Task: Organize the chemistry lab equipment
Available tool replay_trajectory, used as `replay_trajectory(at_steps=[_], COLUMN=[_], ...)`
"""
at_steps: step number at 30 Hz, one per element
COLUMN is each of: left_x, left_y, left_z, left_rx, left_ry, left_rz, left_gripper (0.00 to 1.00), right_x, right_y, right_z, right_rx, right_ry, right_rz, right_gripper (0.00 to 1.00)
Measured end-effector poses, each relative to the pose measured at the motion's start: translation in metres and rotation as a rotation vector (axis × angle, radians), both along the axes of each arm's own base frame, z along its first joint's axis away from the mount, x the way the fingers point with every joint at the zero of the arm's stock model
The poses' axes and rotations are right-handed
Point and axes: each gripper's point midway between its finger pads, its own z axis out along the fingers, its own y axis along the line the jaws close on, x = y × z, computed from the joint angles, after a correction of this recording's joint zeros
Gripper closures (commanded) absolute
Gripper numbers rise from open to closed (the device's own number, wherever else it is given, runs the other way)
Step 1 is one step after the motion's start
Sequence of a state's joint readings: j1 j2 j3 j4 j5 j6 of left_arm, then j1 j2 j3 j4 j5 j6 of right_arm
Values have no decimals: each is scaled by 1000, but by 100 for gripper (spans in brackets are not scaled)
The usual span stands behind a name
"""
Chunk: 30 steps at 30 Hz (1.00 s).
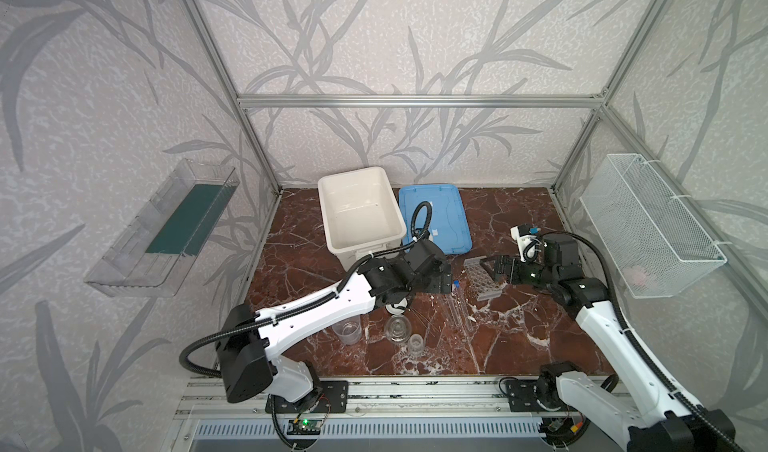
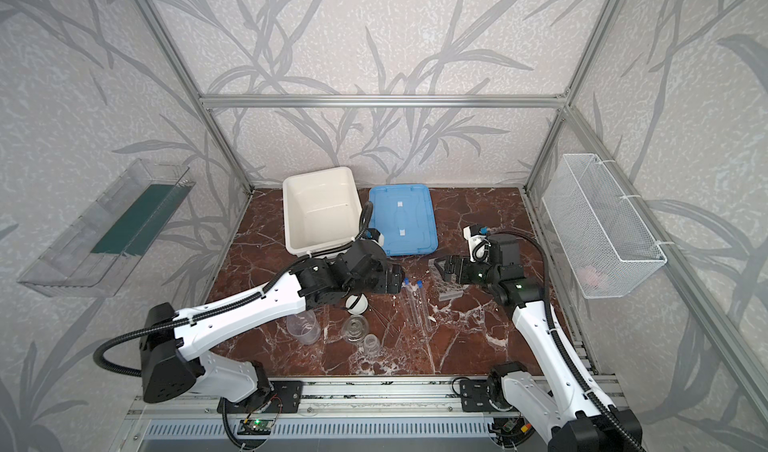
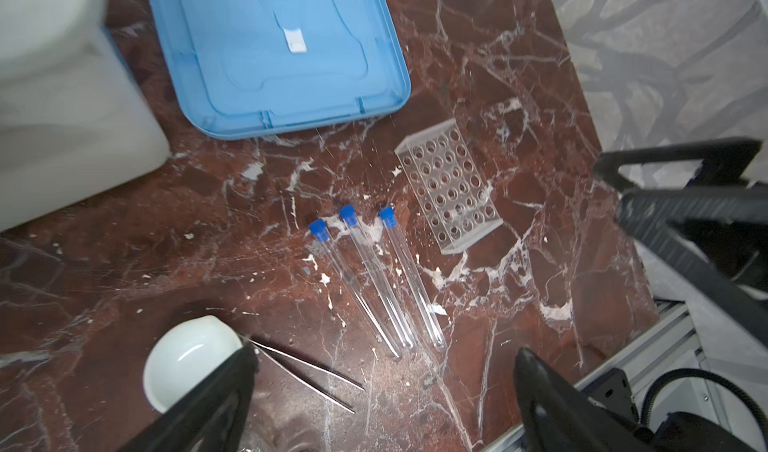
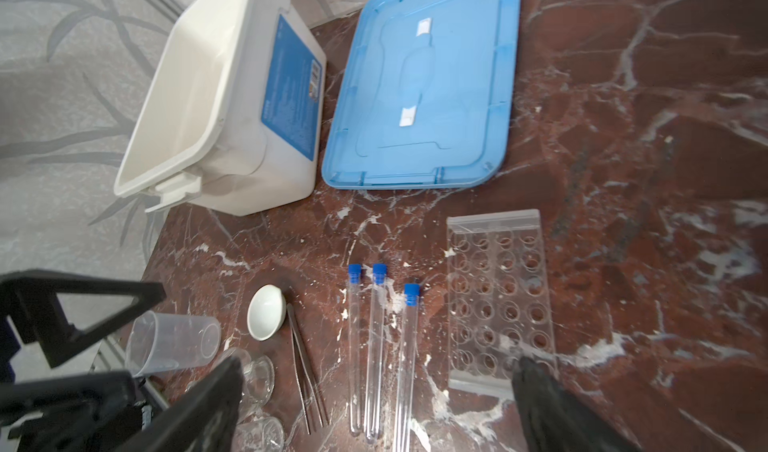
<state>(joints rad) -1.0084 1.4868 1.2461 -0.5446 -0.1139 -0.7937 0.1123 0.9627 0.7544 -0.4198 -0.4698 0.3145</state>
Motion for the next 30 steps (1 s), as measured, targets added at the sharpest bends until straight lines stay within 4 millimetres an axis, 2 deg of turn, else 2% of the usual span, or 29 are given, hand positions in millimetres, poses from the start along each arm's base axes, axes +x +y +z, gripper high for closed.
replay_trajectory(at_steps=[2,6,8,11,20,30], left_x=[-5,-3,-1,2,7,13], left_y=[-10,-26,-29,-29,-30,-27], left_z=[-17,-56,-78,-99,-135,-162], left_rx=[18,78,111,155,216,311], left_ry=[39,110,142,174,224,247], left_rz=[-20,-50,-59,-56,-41,-43], left_gripper=[13,25,35,39,47,59], right_x=[0,-3,-3,-4,-7,-9], right_y=[-8,-9,-8,-8,-10,-12], right_z=[-9,-17,-17,-18,-22,-29], right_rx=[-2,0,4,2,-5,-4], right_ry=[37,69,70,74,88,109], right_rz=[-33,-37,-35,-35,-37,-42], right_gripper=[1,1,1,1,1,1])
